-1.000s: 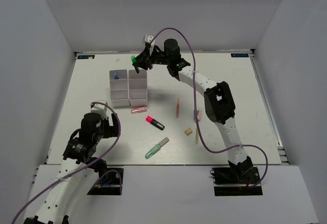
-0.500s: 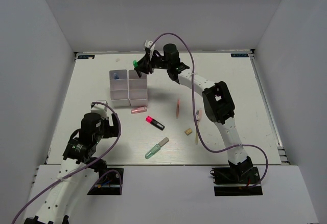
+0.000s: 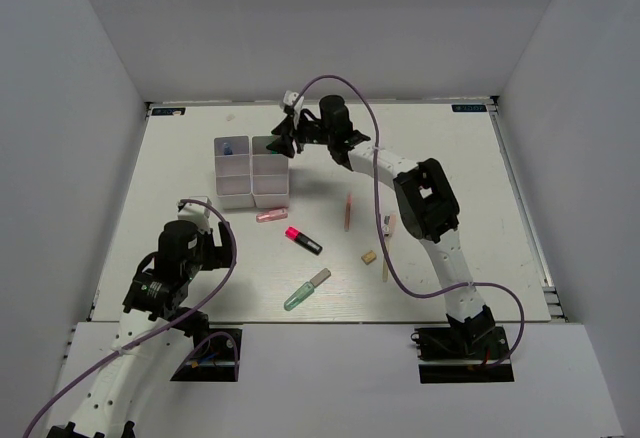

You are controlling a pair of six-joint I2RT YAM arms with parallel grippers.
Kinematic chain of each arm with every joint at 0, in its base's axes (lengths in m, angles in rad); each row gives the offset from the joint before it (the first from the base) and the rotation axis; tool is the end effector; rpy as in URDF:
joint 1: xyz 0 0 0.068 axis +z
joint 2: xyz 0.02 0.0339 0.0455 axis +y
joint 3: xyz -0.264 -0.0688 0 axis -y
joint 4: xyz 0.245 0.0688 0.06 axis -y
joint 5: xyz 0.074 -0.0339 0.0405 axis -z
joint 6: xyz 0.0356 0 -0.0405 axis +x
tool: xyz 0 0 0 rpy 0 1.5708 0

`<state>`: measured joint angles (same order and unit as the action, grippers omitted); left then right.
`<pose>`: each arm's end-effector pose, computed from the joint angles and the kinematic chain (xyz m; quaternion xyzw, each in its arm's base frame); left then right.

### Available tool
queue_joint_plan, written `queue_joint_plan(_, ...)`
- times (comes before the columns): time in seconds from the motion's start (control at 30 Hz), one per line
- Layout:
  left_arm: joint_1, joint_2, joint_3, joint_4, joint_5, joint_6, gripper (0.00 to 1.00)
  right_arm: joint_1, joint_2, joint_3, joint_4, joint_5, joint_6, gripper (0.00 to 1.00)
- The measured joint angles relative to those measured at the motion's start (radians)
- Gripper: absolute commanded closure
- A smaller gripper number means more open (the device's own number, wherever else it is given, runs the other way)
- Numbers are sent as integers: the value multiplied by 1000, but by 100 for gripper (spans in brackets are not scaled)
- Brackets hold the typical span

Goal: Sort the stationery into containers
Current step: Place the pen in the storage box, then pick up the pen from the center of the board.

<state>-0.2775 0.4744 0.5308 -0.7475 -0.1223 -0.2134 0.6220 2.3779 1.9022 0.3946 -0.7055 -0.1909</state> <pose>0.1076 -0.0261 0.2381 0.0029 0.9035 -0.0496 0.4257 0.4390 0.3431 0.2290 -0.4879 0.5411 0.3842 0.5671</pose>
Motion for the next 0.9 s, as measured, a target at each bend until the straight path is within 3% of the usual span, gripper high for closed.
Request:
queue_joint_plan(0.17, 0, 0, 0, 0, 3, 0, 2, -1, -38, -54, 11, -8, 24, 40)
queue_joint_plan(0.2, 0, 0, 0, 0, 3, 0, 5, -2, -56, -68, 6, -10, 31, 45)
queue_joint_plan(0.27, 0, 0, 0, 0, 8, 0, 26, -2, -97, -84, -4, -12, 45, 61)
queue_joint_plan(0.3, 0, 0, 0, 1, 11, -1, 37, -2, -117, -86, -20, -13, 49, 100)
queue_joint_plan(0.33, 0, 0, 0, 2, 16, 0, 68, -2, -143, -86, -39, -12, 50, 100)
queue_joint_plan(0.4, 0, 0, -1, 4, 26, 3, 94, -2, -208, -82, -133, -4, 60, 100)
queue_joint_plan(0.43, 0, 0, -1, 6, 28, 2, 100, -2, -239, -76, -194, 1, 55, 100)
queue_joint_plan(0.47, 0, 0, -1, 8, 32, 7, 100, -2, -272, -56, -286, 14, 41, 100)
queue_joint_plan(0.5, 0, 0, -1, 10, 34, 10, 99, -2, -303, -36, -379, 15, 15, 88)
queue_joint_plan(0.53, 0, 0, -1, 10, 36, 11, 66, -2, -333, -19, -475, 13, -7, 24)
queue_joint_plan(0.57, 0, 0, -1, 10, 37, 14, 46, -2, -367, -13, -571, 10, -33, 10)
queue_joint_plan(0.63, 0, 0, -1, 11, 41, 15, 31, -2, -435, -37, -735, 3, -103, 10)
queue_joint_plan(0.67, 0, -1, -1, 11, 41, 12, 12, -2, -481, -83, -803, 9, -135, 10)
queue_joint_plan(0.8, 0, -7, -1, 14, 43, 4, 6, 6, -643, -388, -966, 85, -206, 10)
queue_joint_plan(0.83, 0, -8, -1, 15, 43, 3, 6, 13, -655, -448, -1000, 114, -216, 23)
queue_joint_plan(0.9, 0, -8, -1, 14, 43, 3, 6, 29, -649, -510, -1046, 162, -228, 40)
